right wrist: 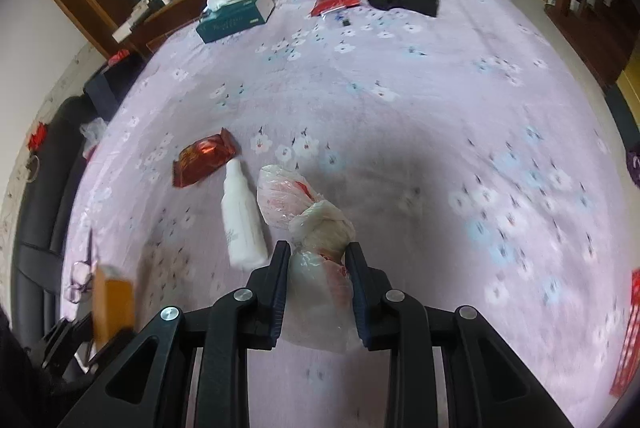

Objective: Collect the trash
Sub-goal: 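Carry the orange box and plastic bag over the red basket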

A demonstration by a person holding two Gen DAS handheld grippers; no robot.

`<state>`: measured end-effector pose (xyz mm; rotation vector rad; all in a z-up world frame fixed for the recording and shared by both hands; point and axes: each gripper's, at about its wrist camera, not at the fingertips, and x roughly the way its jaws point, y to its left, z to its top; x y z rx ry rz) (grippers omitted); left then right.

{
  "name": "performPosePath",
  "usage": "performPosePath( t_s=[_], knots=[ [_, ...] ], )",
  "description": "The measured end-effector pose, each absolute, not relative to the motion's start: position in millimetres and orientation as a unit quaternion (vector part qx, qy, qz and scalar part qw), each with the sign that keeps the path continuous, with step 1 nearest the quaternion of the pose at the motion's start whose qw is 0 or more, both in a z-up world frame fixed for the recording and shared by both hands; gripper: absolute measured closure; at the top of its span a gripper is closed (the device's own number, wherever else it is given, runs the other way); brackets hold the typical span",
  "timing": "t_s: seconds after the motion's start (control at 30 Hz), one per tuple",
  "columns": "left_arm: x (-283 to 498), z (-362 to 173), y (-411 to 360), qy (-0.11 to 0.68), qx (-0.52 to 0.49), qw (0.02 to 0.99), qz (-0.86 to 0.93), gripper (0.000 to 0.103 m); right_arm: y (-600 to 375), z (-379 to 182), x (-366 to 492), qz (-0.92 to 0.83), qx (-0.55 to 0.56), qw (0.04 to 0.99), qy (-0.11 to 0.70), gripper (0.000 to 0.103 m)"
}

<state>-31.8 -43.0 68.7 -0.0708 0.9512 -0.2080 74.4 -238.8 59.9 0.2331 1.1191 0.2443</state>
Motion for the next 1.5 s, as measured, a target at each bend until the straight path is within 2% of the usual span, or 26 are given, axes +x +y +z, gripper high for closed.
performPosePath(
  t_s=[0.57, 1.5],
  knots=[
    [-54.8, 93.7, -104.1, 0.436, -0.01, 0.888, -0.145, 0.057, -295.3, 88.8, -19.6, 0.092, 0.172, 0.841, 0.504, 0.073],
    [-69.5, 139.0, -201.1, 0.392, 0.046, 0.892, -0.221, 0.057, -394.8, 140.3, -84.9, 0.039, 0.228, 0.875, 0.425, 0.073]
  ],
)
